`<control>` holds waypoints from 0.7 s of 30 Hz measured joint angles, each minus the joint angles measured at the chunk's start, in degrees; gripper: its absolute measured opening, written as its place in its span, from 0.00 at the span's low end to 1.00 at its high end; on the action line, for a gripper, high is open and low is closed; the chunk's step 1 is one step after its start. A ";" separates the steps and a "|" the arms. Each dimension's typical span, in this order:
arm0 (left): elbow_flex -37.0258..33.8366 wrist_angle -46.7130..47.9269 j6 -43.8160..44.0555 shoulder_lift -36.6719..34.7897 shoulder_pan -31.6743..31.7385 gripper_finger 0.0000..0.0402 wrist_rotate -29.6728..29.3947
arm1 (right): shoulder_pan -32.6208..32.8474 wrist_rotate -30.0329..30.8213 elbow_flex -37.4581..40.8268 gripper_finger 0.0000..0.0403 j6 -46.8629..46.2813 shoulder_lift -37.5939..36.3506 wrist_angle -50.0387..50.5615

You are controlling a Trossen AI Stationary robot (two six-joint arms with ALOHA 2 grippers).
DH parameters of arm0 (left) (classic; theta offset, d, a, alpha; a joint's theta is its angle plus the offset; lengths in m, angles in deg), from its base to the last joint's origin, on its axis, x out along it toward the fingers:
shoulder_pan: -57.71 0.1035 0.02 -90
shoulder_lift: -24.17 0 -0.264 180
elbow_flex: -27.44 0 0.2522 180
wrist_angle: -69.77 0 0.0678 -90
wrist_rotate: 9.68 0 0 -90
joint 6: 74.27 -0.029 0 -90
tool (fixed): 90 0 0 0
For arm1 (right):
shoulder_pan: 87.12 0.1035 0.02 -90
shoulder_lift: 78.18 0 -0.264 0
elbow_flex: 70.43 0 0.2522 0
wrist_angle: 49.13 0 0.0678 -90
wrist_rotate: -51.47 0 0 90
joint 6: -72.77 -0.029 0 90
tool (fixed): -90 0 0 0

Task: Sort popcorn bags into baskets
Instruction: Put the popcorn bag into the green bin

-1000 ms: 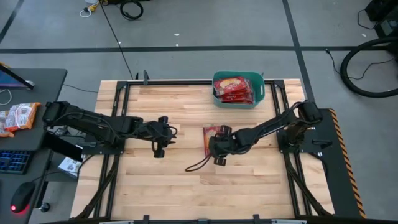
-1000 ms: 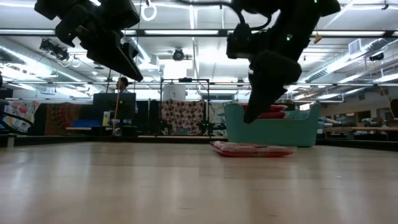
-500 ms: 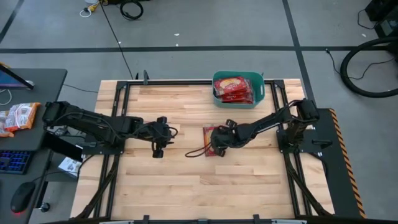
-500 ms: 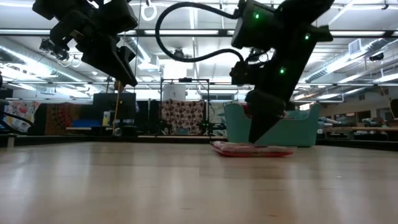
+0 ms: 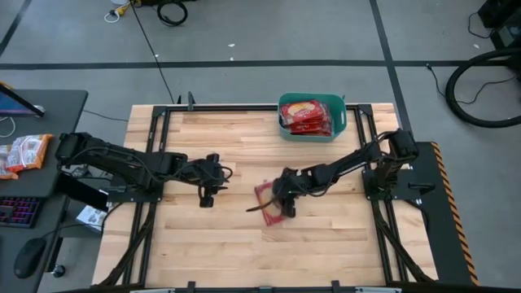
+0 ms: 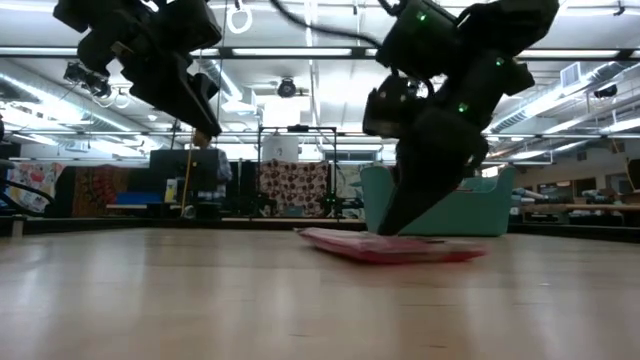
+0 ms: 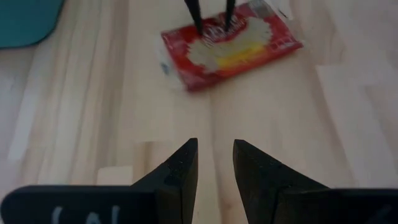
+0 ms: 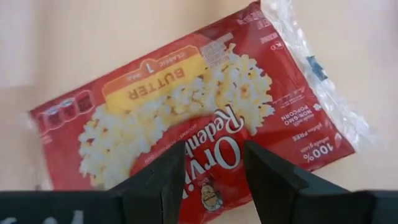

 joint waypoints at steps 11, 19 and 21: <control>0.00 -2.72 0.00 0.00 -0.01 0.27 2.65 | 2.99 2.67 -7.71 0.41 5.27 -0.50 10.26; 0.00 -5.02 0.00 0.00 -0.02 0.27 2.66 | 5.83 5.40 -13.97 0.41 3.79 -0.50 23.18; 0.00 -5.74 -0.01 0.00 -0.01 0.27 2.67 | 6.58 6.11 -14.99 0.41 1.83 -0.56 27.66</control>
